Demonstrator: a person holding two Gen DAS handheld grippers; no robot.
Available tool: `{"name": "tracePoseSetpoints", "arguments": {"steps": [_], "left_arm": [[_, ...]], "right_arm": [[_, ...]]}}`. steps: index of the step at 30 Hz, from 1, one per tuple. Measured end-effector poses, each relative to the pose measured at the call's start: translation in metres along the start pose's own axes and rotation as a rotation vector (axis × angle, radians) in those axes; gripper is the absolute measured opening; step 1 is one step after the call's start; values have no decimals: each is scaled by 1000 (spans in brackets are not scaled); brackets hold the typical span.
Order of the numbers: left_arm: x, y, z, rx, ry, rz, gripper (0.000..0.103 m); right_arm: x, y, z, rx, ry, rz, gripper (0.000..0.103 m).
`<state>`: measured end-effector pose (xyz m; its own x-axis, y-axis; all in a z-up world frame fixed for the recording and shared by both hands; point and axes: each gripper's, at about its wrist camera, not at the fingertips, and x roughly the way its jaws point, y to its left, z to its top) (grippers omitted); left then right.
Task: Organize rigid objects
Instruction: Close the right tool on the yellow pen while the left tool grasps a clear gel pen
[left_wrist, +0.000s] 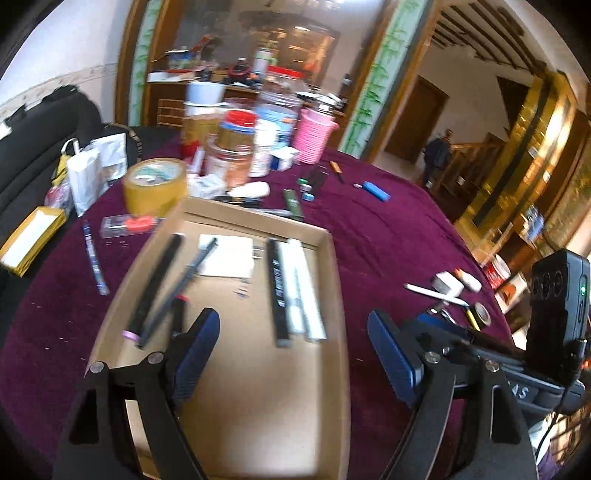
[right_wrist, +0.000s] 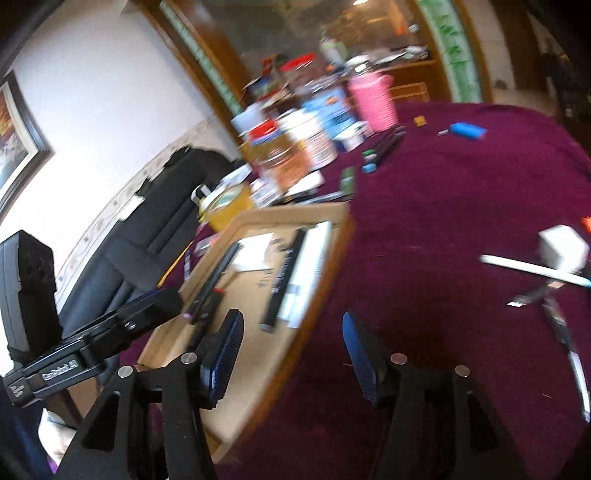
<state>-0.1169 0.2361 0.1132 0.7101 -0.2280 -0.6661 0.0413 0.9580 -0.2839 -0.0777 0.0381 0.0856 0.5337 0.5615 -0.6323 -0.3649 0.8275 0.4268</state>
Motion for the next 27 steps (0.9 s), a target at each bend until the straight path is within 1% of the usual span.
{"name": "tracePoseSetpoints", "arguments": {"steps": [3,6,11,14,17,19,21,23,25,27], "left_arm": [[1,-37,-8,77,15,-26,82],[5,-66,-16,139,38,-55,82],[11,-113,-32,217,86,-99,82],[15,-129,-41,232,113,-123,82],[20,-141,-54,237,142,-139,82],[27,-146,-63,235,166,-147,82],[36,-148,-70,224,197,-151,82],[44,-149,-74,211,232,-149,82],[48,-150,-76,205,247,-147,82],[47,-150,-75,211,242,-137,82]], "right_arm": [[-28,-27,-7,40,-43,-45,64],[-51,-49,-12,76,-70,-73,64],[-94,-87,-23,103,-129,-147,66],[-122,-122,-30,144,-156,-188,68],[-148,-176,-40,247,-179,-254,68],[-158,-203,-47,313,-178,-266,68],[-164,-225,-54,370,-161,-257,68],[-165,-235,-60,394,-146,-235,68],[-162,-234,-62,390,-132,-168,68],[-156,-220,-59,344,-124,-96,68]]}}
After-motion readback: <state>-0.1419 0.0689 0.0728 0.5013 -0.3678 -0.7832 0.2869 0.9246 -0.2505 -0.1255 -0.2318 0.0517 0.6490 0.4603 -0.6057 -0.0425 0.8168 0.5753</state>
